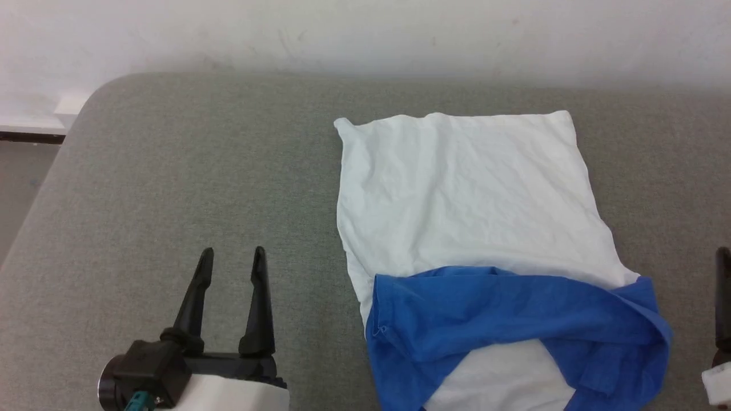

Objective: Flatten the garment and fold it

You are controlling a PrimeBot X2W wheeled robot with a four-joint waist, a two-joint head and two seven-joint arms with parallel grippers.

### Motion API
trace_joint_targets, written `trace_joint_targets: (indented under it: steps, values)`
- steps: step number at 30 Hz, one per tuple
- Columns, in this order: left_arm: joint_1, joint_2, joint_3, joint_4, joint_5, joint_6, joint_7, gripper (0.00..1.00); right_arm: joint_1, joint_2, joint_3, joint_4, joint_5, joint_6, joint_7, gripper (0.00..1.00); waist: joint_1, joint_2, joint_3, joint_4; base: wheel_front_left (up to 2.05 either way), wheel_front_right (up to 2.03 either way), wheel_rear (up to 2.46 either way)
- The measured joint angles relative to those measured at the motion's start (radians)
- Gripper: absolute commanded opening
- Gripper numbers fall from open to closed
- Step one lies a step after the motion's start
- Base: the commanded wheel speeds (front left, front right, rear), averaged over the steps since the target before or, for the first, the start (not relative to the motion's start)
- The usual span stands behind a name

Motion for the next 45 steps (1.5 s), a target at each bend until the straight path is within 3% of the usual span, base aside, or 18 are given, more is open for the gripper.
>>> trace_joint_targets:
  steps: [7, 14, 18, 24, 33, 45]
  values:
    - [-0.127, 0.053, -0.012, -0.011, 0.058, -0.014, 0.101, 1.0, 0.018, 0.018, 0.016, -0.039, 0.0, 0.0, -0.002, 1.0, 0.0, 0.0, 0.038, -0.017, 0.0, 0.0, 0.0]
    - [-0.552, 0.112, -0.032, 0.06, 0.084, -0.119, 0.355, 1.0, -0.03, -0.031, 0.037, -0.076, 0.024, 0.0, -0.001, 1.0, 0.0002, 0.0, 0.129, -0.027, 0.0, 0.0, 0.0]
    - [-0.79, 0.108, -0.064, 0.155, 0.083, -0.181, 0.502, 1.0, -0.064, -0.074, 0.039, -0.081, 0.061, 0.0, -0.008, 1.0, 0.0003, 0.0, 0.197, -0.033, 0.0, 0.0, 0.0]
    - [-1.058, 0.076, -0.069, 0.334, 0.062, -0.214, 0.659, 1.0, -0.09, -0.121, 0.046, -0.093, 0.111, 0.0, -0.018, 1.0, 0.0004, 0.0, 0.302, -0.045, 0.0, 0.0, 0.0]
    - [-1.213, 0.062, -0.06, 0.528, 0.04, -0.195, 0.828, 1.0, -0.117, -0.183, 0.052, -0.089, 0.176, 0.0, -0.048, 1.0, 0.0003, 0.0, 0.46, -0.078, 0.0, 0.0, 0.0]
    - [-1.222, 0.05, -0.065, 0.638, 0.047, -0.123, 0.958, 1.0, -0.148, -0.22, 0.066, -0.035, 0.208, 0.0, -0.1, 1.0, 0.0002, 0.0, 0.599, -0.143, 0.0, 0.0, 0.0]
